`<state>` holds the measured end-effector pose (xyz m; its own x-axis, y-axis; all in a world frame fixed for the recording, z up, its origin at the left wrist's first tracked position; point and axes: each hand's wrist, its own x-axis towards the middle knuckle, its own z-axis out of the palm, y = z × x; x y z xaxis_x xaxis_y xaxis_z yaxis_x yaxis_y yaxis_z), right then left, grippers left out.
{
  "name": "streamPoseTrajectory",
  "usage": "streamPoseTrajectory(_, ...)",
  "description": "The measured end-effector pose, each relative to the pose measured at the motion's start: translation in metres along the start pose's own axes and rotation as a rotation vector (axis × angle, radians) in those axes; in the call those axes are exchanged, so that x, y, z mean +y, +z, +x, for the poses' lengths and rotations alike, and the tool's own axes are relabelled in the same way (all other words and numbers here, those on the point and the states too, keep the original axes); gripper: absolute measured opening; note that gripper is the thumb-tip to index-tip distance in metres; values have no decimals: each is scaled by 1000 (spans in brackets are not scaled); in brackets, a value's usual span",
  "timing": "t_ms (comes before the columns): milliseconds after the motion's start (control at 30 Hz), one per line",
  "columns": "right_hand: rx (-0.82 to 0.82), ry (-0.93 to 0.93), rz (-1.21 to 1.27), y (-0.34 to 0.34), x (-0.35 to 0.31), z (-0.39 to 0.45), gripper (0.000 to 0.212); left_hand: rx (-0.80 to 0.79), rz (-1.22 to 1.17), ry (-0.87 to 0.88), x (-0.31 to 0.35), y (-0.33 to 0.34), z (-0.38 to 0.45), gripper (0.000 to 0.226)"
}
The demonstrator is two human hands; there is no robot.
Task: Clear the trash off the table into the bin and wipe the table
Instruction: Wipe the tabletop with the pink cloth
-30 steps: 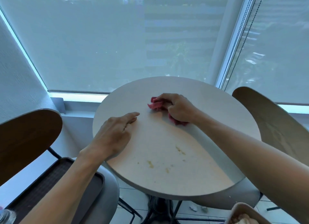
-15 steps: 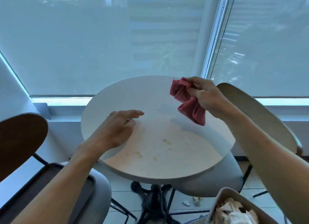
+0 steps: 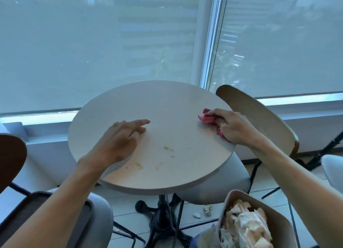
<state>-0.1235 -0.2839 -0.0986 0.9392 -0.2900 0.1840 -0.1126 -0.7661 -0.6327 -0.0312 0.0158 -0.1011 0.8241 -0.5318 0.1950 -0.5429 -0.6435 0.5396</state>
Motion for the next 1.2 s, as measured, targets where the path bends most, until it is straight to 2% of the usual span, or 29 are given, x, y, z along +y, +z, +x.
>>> streamPoseTrajectory(333, -50, -33, -3, 36, -53, -61, 30, -19, 40, 37, 4, -2, -5, 46)
streamPoseTrajectory(467, -86, -77, -96, 53, -93, -85, 38, -49, -17, -32, 10, -3, -6, 44)
streamPoseTrajectory(567, -84, -63, -108, 74, -113, -89, 43, 44, -108, -30, 19, -6, -12, 41)
streamPoseTrajectory(700, -5, 10, 204, 80, -122, -81, 42, 281, -213, -8, 22, -12, -31, 40)
streamPoseTrajectory(800, 48, 119, 539, 61, -116, -69, 35, 355, -363, -35, 23, -16, -57, 44)
streamPoseTrajectory(867, 164, 185, 588, 46, -102, -57, 33, 355, -489, -72, 28, -16, -78, 42)
streamPoseTrajectory(900, 210, 200, 534, 39, -93, -52, 34, 355, -544, -89, 31, -14, -89, 38)
streamPoseTrajectory(1033, 191, 224, 214, 21, -74, -57, 37, 279, -795, -167, 43, -4, -129, 16)
streamPoseTrajectory(1133, 121, 235, 179, 28, -72, -65, 43, 84, -1076, -297, 47, 10, -155, 19)
streamPoseTrajectory(1200, 90, 201, 33, 37, -77, -67, 47, -37, -1212, -449, 48, 25, -164, 25)
